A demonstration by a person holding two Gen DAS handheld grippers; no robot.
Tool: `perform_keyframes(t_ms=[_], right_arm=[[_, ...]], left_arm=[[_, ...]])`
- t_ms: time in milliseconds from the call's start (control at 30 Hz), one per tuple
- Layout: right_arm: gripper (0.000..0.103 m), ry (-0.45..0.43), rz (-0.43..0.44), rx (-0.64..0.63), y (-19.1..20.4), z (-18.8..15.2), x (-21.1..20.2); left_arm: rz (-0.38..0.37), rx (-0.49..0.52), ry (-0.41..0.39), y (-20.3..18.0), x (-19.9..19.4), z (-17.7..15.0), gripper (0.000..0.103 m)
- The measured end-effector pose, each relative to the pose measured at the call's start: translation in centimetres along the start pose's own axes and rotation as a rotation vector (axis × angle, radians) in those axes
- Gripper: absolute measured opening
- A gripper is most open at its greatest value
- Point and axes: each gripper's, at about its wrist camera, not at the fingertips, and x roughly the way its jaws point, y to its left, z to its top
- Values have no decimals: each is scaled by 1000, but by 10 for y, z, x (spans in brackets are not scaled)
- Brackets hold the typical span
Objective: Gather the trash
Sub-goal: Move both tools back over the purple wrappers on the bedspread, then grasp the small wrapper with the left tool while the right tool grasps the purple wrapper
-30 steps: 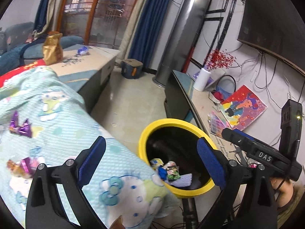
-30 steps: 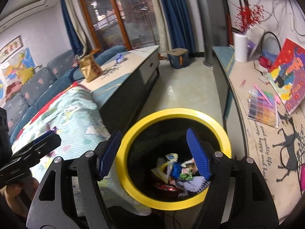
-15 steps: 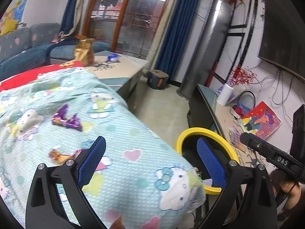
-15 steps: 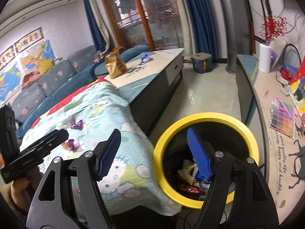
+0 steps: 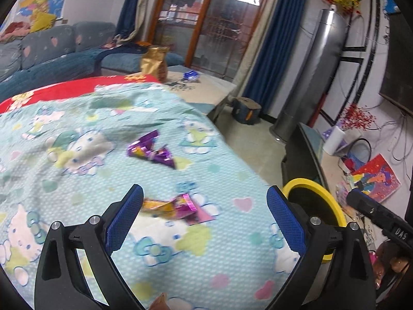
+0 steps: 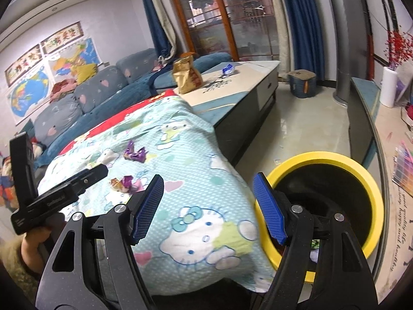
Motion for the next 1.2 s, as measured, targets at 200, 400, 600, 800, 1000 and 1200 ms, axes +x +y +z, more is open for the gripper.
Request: perform_keyframes(t_ms=[200, 400, 600, 800, 1000, 1200], right_arm=[[64, 10, 25, -34, 19, 14, 16], [64, 29, 53, -81, 38, 28, 40], [64, 68, 79, -113, 56, 38, 72], [64, 114, 120, -164, 82, 54, 107], [61, 172, 196, -235, 115, 63, 147], [35, 244, 256, -296, 143, 62, 186]], left_arm=[[35, -65, 51, 34, 6, -6, 93], [37, -124, 76, 62, 10, -8, 83], [-25, -213, 120, 84, 26, -6, 53], [-53, -261, 187, 93, 50, -6, 45], [-66, -270, 208, 95, 61, -8, 22], [-91, -255, 210, 95, 60, -11, 10]])
